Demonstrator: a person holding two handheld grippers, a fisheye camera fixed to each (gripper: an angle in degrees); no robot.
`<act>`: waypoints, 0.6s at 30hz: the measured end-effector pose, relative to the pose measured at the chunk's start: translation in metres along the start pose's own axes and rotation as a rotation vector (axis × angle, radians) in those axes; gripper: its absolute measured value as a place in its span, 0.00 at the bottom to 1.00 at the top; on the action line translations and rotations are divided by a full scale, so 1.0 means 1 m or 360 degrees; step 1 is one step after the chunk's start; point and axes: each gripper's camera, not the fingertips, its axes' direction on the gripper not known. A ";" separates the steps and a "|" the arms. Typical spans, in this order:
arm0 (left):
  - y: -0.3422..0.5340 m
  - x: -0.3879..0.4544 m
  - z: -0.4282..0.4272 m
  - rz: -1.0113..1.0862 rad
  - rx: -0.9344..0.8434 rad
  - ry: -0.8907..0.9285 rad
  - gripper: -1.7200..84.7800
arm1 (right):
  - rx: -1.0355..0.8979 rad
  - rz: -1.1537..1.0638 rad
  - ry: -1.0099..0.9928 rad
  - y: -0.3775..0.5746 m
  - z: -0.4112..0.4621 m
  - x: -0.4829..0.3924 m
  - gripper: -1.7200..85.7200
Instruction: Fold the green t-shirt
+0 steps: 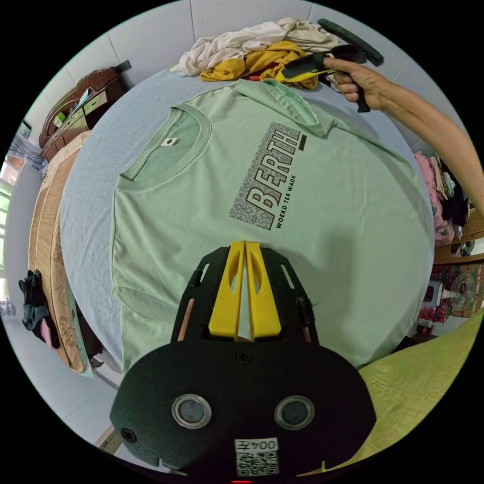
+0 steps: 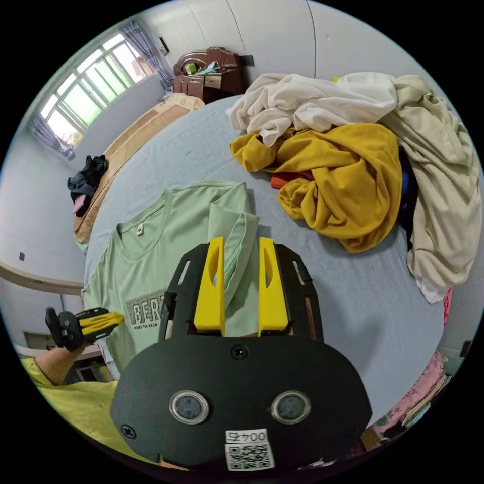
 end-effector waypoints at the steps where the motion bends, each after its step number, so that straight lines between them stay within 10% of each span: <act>1: 0.001 0.000 0.000 0.0002 -0.0002 -0.0006 0.02 | -0.0024 0.0007 0.0008 -0.007 0.007 0.005 0.14; 18: 0.029 -0.024 -0.004 -0.0161 0.0064 0.0102 0.11 | 0.0270 -0.0178 -0.0521 -0.007 -0.022 0.028 0.01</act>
